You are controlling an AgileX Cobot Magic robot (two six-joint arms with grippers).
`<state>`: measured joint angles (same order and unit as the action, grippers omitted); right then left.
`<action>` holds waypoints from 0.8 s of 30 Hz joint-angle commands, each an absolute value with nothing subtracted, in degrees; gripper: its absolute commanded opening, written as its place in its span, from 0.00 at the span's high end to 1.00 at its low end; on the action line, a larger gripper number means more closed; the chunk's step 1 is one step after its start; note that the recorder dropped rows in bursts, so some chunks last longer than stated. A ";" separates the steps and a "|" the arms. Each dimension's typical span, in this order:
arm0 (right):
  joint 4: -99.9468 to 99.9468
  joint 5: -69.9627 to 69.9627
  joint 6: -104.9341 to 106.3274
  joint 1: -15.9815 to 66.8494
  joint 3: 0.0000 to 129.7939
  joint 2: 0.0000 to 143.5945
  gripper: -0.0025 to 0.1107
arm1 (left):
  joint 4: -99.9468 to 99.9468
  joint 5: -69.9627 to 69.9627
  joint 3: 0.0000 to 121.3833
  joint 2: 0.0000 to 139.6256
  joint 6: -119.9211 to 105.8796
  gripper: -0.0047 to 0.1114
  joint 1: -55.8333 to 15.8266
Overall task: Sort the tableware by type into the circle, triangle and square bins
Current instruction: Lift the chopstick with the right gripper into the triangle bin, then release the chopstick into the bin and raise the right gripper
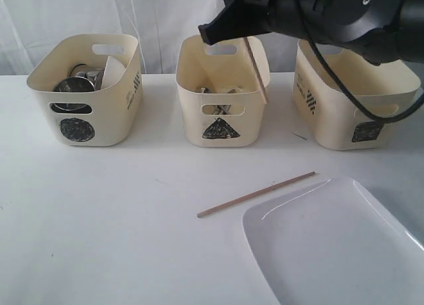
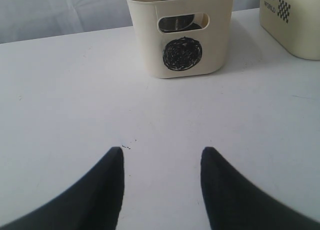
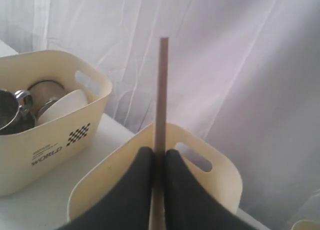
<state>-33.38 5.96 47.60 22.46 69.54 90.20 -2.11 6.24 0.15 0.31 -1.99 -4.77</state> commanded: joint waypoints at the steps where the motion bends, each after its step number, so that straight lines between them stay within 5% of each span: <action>1: -33.54 14.26 47.15 22.02 69.25 89.58 0.98 | -2.55 5.93 0.00 0.00 -1.67 0.51 -4.64; 24: -27.07 22.55 35.85 21.64 70.23 95.54 0.98 | -2.55 5.93 0.00 0.00 -1.67 0.51 -4.64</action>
